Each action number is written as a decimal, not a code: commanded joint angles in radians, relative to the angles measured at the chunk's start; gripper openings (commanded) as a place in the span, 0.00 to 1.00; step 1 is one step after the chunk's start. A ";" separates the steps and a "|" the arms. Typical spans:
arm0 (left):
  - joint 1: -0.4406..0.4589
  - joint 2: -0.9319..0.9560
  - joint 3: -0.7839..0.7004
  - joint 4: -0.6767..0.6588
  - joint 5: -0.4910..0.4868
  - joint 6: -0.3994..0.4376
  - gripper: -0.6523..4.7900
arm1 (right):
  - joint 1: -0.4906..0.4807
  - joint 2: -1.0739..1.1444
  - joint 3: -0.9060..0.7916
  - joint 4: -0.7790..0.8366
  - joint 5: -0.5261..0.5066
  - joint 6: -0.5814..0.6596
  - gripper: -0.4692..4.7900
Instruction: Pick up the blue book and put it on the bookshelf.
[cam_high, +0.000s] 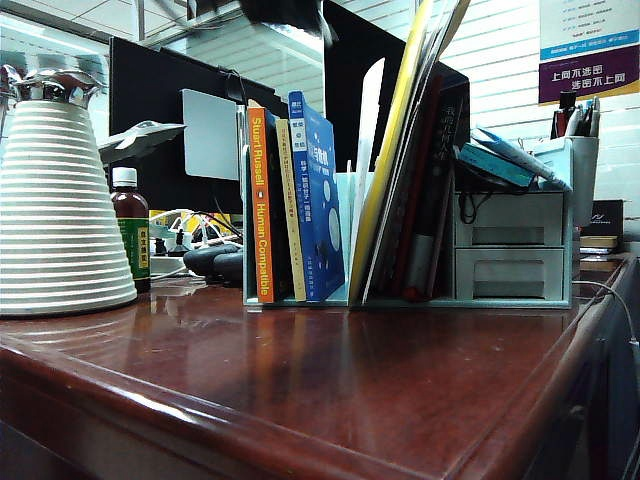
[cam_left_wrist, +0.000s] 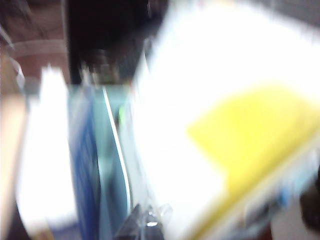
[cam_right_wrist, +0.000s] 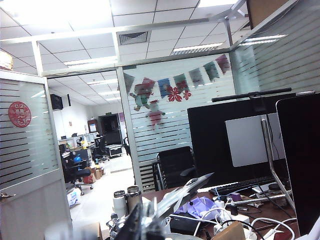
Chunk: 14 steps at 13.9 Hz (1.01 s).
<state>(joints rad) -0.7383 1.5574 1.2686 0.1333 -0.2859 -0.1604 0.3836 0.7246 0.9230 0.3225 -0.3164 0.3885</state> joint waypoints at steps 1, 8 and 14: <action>-0.017 0.079 -0.147 0.205 -0.122 -0.013 0.29 | 0.001 -0.003 0.004 0.008 -0.001 0.004 0.08; 0.012 0.046 -0.174 0.208 -0.091 -0.005 0.39 | 0.000 -0.016 0.004 -0.126 0.000 -0.075 0.08; 0.026 0.085 -0.174 0.192 -0.162 -0.013 0.41 | 0.000 -0.038 0.004 -0.162 0.007 -0.076 0.08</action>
<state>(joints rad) -0.7139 1.6539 1.0939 0.3527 -0.4137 -0.1734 0.3828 0.6872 0.9226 0.1478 -0.3103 0.3164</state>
